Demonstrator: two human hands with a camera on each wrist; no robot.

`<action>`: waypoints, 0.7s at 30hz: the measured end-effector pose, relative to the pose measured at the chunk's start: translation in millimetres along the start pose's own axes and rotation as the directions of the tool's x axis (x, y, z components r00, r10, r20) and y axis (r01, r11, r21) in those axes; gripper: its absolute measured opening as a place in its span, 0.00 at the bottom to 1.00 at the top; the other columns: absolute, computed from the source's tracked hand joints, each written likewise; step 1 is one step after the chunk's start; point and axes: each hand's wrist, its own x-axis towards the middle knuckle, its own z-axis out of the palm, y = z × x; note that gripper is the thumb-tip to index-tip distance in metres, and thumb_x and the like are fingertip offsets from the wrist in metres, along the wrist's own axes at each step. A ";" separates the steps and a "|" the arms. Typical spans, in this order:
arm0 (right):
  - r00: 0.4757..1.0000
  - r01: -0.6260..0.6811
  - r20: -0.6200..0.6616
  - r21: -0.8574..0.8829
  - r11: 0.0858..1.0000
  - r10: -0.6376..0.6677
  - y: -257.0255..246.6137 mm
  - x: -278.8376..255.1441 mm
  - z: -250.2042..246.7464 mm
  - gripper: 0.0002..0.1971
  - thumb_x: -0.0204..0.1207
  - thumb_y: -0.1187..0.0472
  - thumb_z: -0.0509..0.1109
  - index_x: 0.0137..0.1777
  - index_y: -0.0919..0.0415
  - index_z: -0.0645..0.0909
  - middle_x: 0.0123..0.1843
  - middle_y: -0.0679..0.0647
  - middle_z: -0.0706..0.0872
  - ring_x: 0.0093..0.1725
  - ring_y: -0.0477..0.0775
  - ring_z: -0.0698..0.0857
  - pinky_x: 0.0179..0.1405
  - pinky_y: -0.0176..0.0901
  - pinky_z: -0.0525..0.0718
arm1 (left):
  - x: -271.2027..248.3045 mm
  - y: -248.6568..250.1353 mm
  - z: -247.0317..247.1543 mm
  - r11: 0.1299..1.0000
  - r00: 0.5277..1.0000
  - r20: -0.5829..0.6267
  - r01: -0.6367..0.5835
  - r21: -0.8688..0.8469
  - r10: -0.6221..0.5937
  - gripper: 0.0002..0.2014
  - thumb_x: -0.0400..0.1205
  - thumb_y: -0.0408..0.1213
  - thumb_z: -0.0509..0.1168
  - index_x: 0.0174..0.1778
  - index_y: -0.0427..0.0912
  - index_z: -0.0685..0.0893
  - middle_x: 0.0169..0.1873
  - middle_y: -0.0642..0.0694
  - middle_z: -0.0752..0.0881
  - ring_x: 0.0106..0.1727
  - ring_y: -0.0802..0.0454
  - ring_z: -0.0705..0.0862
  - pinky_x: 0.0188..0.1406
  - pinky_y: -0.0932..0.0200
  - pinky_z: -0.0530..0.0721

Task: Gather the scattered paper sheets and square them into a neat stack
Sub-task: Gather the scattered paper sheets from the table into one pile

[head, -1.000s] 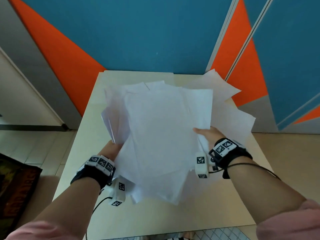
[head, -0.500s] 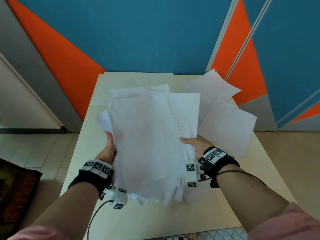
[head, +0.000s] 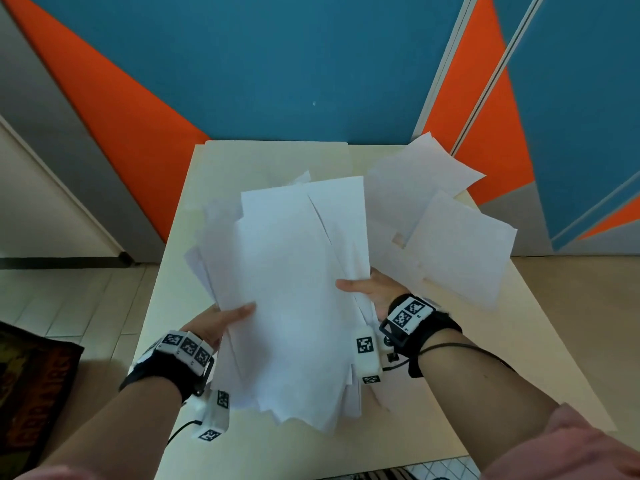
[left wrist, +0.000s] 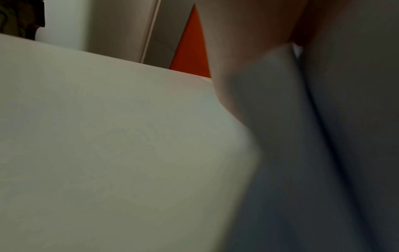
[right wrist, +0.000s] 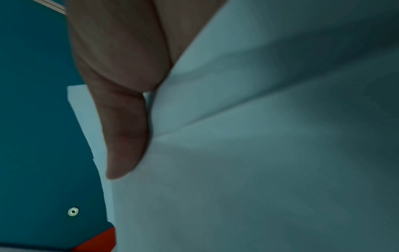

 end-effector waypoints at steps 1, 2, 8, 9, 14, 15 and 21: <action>1.000 0.005 0.002 0.001 1.000 -0.005 0.3 4.4 0.4 0.23 0.74 0.71 0.70 0.70 0.65 0.74 0.61 0.56 0.82 0.61 0.55 0.80 0.67 0.48 0.74 | 3.0 -0.7 1.3 1.000 0.999 -0.031 -0.012 0.013 0.013 0.19 0.77 0.34 0.69 0.63 0.31 0.78 0.46 0.36 0.89 0.51 0.36 0.85 0.61 0.39 0.81; 1.000 0.010 0.011 0.001 1.000 -0.010 -0.3 9.3 0.9 0.22 0.74 0.69 0.70 0.69 0.65 0.75 0.61 0.55 0.83 0.61 0.55 0.80 0.67 0.47 0.73 | 4.7 -0.4 3.4 0.999 0.997 -0.078 -0.027 0.019 0.028 0.19 0.79 0.32 0.67 0.65 0.29 0.77 0.50 0.34 0.86 0.53 0.35 0.84 0.64 0.38 0.79; 0.988 -0.012 -0.151 -0.175 0.984 -0.015 -9.0 43.0 -38.3 0.16 0.77 0.53 0.67 0.61 0.60 0.79 0.43 0.55 0.84 0.39 0.54 0.83 0.36 0.43 0.82 | 14.0 0.9 0.6 0.986 0.893 -0.441 -0.019 0.168 0.093 0.17 0.79 0.34 0.65 0.59 0.26 0.79 0.43 0.35 0.81 0.41 0.42 0.78 0.42 0.55 0.72; 0.969 -0.031 -0.246 -0.264 0.964 -0.036 -10.5 50.3 -52.5 0.17 0.77 0.56 0.68 0.63 0.62 0.78 0.43 0.57 0.84 0.39 0.56 0.84 0.36 0.44 0.82 | 16.1 -0.4 -4.6 0.986 0.876 -0.474 -0.008 0.169 0.088 0.17 0.79 0.34 0.65 0.59 0.26 0.79 0.43 0.34 0.81 0.41 0.41 0.78 0.42 0.54 0.72; 0.865 -0.151 -0.460 -0.615 0.774 -0.197 -15.8 90.4 -108.8 0.21 0.73 0.61 0.71 0.64 0.68 0.78 0.65 0.64 0.83 0.64 0.62 0.81 0.65 0.46 0.76 | 18.3 -9.4 -17.7 0.994 0.806 -0.592 0.062 0.095 0.006 0.18 0.76 0.37 0.68 0.56 0.28 0.81 0.50 0.31 0.85 0.52 0.34 0.83 0.55 0.45 0.79; 0.861 -0.143 -0.455 -0.647 0.749 -0.229 -17.4 97.1 -113.5 0.22 0.72 0.61 0.71 0.65 0.67 0.77 0.66 0.64 0.82 0.65 0.63 0.81 0.65 0.45 0.76 | 18.7 -11.5 -18.4 0.994 0.799 -0.601 0.073 0.082 -0.009 0.17 0.75 0.37 0.69 0.54 0.28 0.81 0.51 0.31 0.85 0.53 0.34 0.83 0.56 0.44 0.79; 0.895 -0.131 -0.360 -0.777 0.616 -0.265 -32.8 133.3 -107.8 0.37 0.72 0.55 0.72 0.79 0.57 0.60 0.79 0.60 0.66 0.78 0.62 0.64 0.75 0.62 0.64 | 22.7 -12.9 -9.5 0.995 0.755 -0.656 0.075 0.072 -0.009 0.09 0.78 0.35 0.66 0.47 0.32 0.78 0.49 0.34 0.83 0.48 0.38 0.79 0.51 0.45 0.75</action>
